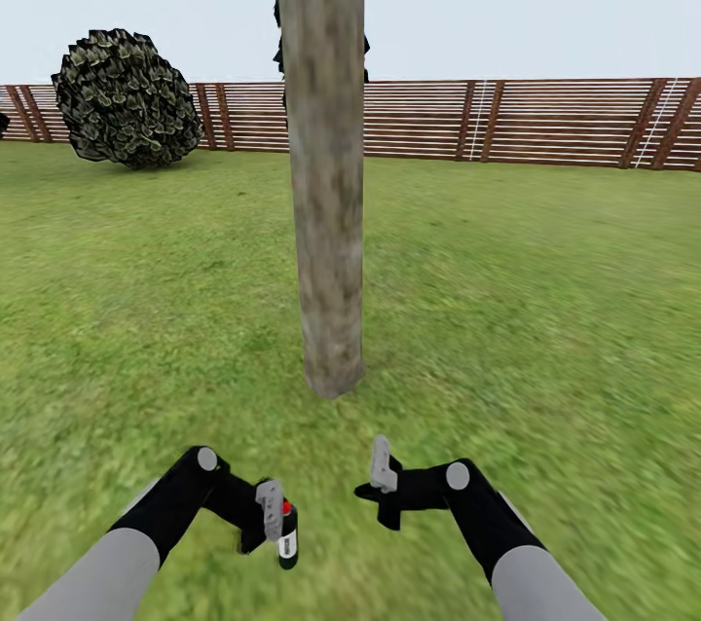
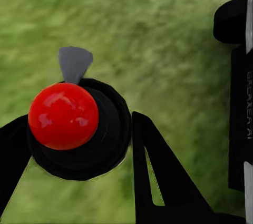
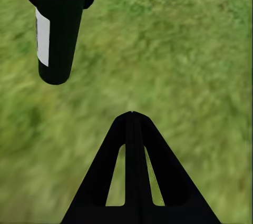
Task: In the garden, pick up the pesticide atomizer on the floor and spray pesticide onto both trees until each tree trunk is fully covered.
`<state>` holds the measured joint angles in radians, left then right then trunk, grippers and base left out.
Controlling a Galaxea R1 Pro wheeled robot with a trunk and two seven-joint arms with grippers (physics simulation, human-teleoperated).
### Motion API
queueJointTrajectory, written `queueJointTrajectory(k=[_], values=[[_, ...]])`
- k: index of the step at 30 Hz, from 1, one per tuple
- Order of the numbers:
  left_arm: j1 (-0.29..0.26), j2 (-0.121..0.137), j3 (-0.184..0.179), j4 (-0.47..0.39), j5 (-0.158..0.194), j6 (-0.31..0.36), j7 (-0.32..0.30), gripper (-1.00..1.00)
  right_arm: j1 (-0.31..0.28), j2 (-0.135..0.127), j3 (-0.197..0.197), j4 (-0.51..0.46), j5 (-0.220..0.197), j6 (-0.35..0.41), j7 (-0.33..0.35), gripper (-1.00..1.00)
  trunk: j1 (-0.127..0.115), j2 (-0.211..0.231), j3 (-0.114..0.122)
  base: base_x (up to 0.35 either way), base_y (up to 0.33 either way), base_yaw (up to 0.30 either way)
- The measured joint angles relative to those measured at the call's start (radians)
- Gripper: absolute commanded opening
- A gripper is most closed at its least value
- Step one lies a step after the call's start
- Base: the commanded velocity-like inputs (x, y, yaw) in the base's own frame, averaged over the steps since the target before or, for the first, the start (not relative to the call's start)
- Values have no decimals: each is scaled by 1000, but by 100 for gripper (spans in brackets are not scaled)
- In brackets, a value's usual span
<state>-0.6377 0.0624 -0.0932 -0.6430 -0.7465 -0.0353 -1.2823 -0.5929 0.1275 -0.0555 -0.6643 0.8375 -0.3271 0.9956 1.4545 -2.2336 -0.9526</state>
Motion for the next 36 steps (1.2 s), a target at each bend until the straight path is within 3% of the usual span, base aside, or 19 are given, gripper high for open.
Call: queueJointTrajectory(k=[10,14,15,21,26,36], values=[[3,-42,-2,0,-2,-7,6,-100,0,19,0,-17,-1,0,0,-100,0,0,0,0,0,0],[3,-53,-6,0,-4,-5,47,-100,0,26,0,-17,-1,0,0,-100,0,0,0,0,0,0],[3,-54,-12,0,-4,-5,60,-100,0,27,0,-17,-1,0,0,-100,0,0,0,0,0,0],[3,-57,-142,2,-2,7,173,-100,0,32,0,-17,-1,0,0,-100,0,0,0,0,0,0],[2,-69,-160,1,1,9,189,-100,0,33,0,-17,-1,0,0,-100,0,0,0,0,0,0],[-1,-108,-160,-9,7,9,193,-100,0,33,0,-17,-1,0,0,-100,0,0,0,0,0,0]])
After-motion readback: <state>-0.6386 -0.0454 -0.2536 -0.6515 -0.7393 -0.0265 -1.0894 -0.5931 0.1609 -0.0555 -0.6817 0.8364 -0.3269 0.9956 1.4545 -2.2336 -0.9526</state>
